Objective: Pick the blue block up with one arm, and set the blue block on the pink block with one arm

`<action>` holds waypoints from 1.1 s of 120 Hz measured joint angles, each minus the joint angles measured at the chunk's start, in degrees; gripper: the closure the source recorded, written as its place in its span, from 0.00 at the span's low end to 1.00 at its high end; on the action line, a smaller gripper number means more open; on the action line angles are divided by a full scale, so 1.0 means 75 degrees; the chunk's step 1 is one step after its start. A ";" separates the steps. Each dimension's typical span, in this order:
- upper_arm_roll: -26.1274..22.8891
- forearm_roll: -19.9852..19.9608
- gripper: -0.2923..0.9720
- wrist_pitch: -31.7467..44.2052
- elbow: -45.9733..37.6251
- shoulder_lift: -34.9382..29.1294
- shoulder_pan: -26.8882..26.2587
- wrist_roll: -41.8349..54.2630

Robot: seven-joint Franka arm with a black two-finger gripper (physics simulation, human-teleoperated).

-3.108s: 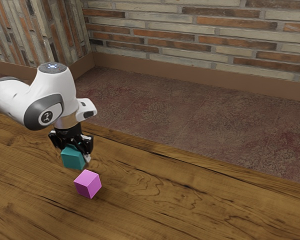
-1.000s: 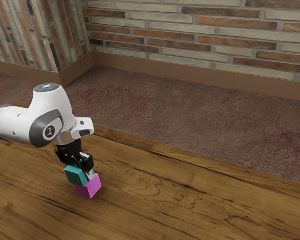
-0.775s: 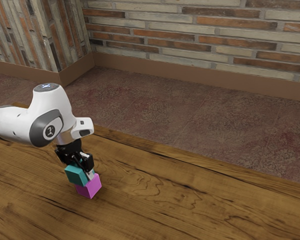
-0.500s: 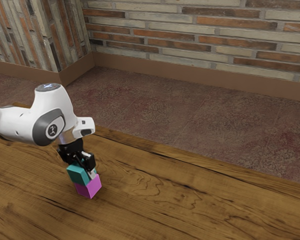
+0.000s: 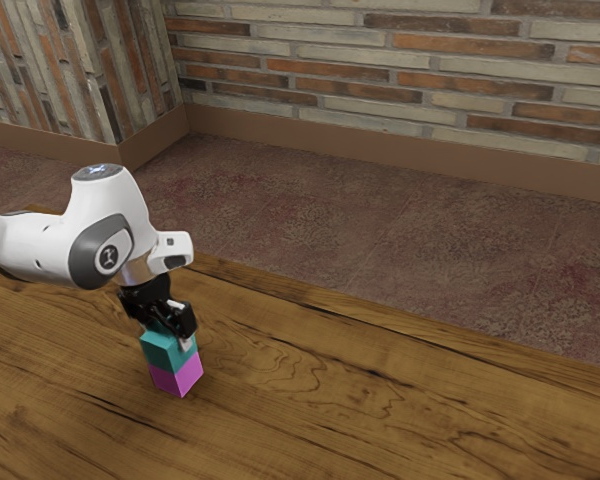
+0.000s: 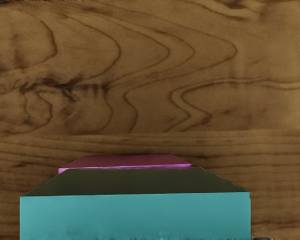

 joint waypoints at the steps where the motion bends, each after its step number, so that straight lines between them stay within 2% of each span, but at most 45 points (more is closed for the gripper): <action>1: 0.0000 -0.0002 0.34 -0.0001 0.0000 -0.0006 -0.0001 0.0009; 12: 0.0000 0.0067 0.30 -0.0026 -0.0043 -0.0762 -0.0019 0.0079; 25: 0.0000 0.0438 0.27 -0.0117 0.0024 -0.1689 -0.0070 -0.0030; 38: 0.0003 0.0551 0.26 -0.0422 0.1102 -0.1890 -0.0319 -0.0817; 45: 0.0011 0.0604 0.25 -0.1270 0.2747 -0.1532 -0.0563 -0.1756; 53: 0.0086 0.0809 0.25 -0.2732 0.4617 -0.1159 -0.0666 -0.2961; 57: 0.0299 0.0898 0.24 -0.3467 0.5123 -0.1153 -0.0873 -0.3618; 65: 0.1126 0.1060 0.24 -0.4715 0.5662 -0.1264 -0.1363 -0.4845; 73: 0.1390 0.1295 0.24 -0.5618 0.5804 -0.1314 -0.1423 -0.5933; 88: 0.1461 0.0874 0.23 -0.6650 0.5825 -0.1402 -0.0587 -0.7674; 103: 0.1433 0.0672 0.23 -0.6983 0.5619 -0.1405 -0.0543 -0.9086; 132: 0.1430 0.0628 0.23 -0.7246 0.5429 -0.1428 -0.0542 -1.1111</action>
